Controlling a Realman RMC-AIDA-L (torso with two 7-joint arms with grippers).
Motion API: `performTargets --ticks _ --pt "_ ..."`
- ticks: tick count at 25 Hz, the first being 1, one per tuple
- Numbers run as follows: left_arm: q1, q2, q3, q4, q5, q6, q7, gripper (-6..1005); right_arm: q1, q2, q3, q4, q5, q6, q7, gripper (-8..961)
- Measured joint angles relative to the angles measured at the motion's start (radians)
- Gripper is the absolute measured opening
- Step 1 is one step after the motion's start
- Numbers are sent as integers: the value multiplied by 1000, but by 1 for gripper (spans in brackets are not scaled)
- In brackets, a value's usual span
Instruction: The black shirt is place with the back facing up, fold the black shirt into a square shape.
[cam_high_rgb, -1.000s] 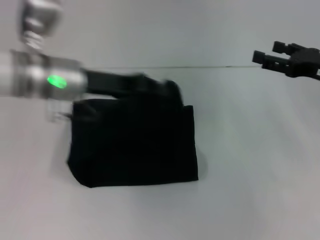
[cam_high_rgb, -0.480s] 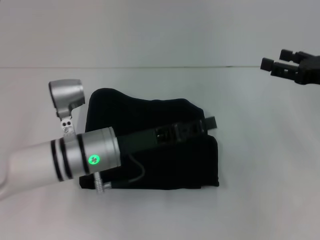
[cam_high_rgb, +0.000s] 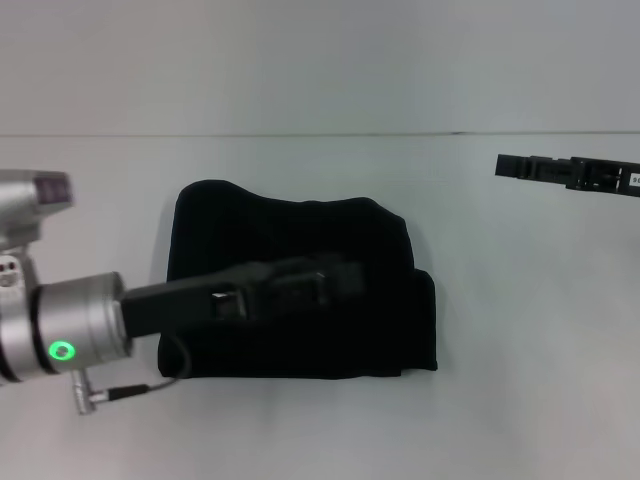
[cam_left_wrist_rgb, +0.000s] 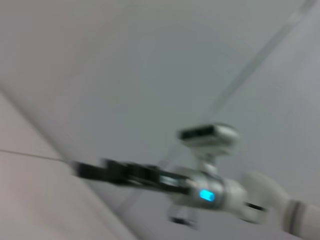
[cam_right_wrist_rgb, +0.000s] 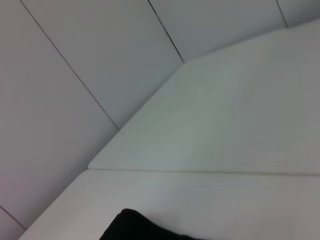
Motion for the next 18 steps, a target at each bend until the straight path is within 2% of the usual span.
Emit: performTargets --ticks 3,6,9,15,18 --pt "19 14 -40 9 0 -53 -11 696 0 -1 -18 4 -5 4 36 919" --pt "35 27 -102 19 0 -123 -45 789 0 -4 -20 6 -7 5 41 918" --pt "39 34 -119 32 0 -168 -69 883 -5 -8 -20 7 -7 7 43 918" --pt "37 37 -112 38 0 -277 -129 935 -14 -9 -22 7 -13 7 47 918" --pt "31 38 -110 46 8 -373 -200 952 -13 -9 -22 7 -30 8 47 918"
